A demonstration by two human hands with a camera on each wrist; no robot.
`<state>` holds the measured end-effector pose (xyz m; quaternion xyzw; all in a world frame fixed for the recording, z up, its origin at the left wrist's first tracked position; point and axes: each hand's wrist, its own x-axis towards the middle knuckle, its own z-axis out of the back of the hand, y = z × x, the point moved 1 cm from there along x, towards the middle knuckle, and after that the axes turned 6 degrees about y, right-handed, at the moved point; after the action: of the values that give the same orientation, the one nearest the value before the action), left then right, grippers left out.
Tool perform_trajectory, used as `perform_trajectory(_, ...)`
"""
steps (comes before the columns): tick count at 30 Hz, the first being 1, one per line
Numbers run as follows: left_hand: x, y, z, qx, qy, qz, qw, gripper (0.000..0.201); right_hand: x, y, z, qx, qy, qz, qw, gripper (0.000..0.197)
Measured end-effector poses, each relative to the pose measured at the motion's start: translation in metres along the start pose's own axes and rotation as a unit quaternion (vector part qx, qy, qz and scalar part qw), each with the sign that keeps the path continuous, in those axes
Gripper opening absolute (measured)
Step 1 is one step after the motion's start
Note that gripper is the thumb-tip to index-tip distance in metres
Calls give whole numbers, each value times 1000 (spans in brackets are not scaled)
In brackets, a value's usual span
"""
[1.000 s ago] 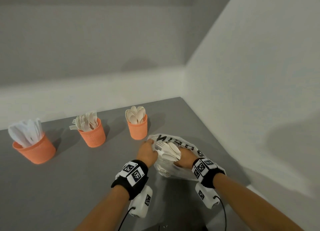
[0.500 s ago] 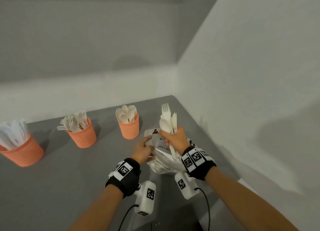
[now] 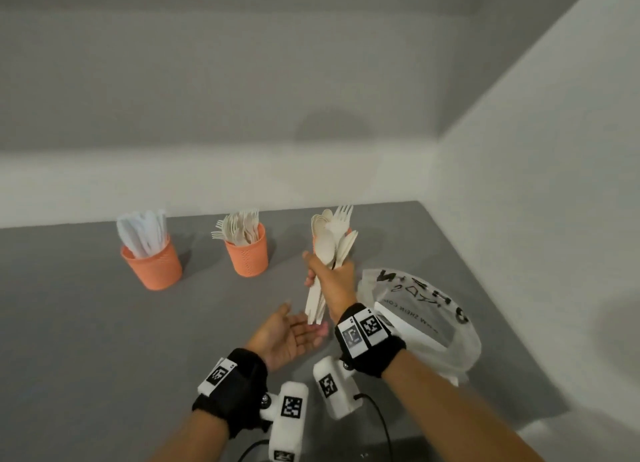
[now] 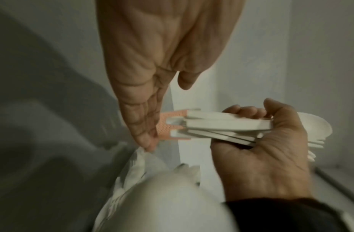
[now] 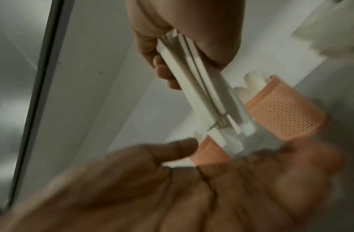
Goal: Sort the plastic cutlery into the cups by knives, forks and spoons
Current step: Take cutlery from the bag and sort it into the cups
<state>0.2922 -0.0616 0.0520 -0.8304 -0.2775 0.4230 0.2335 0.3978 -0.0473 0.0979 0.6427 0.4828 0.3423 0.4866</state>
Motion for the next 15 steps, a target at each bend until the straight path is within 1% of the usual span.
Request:
perform_trajectory(2, -9, -14, 7, -44, 15, -18, 999, 47, -4, -7, -22, -29, 32, 7, 999, 24)
perform_trajectory(3, -13, -22, 11, -47, 18, -29, 998, 42, -6, -11, -32, -43, 46, 2, 998, 27)
perform_trajectory(5, -19, -35, 18, -33, 15, -53, 998, 35, -7, -21, -50, -58, 58, -18, 996, 27)
perform_trajectory(6, -23, -42, 22, -27, 11, -63, 998, 35, -6, -25, -58, -61, 62, -29, 996, 25)
perform_trajectory(9, -33, -57, 33, -18, 12, -64, 998, 33, 1, -31, -78, -79, 70, -64, 992, 19)
perform_trajectory(11, -41, -66, 44, 17, 24, -52, 998, 30, 10, -36, -90, -94, 71, -81, 990, 21)
perform_trajectory(15, -49, -86, 66, 149, 39, -50, 987, 21, 25, -47, -110, -69, 78, -111, 988, 23)
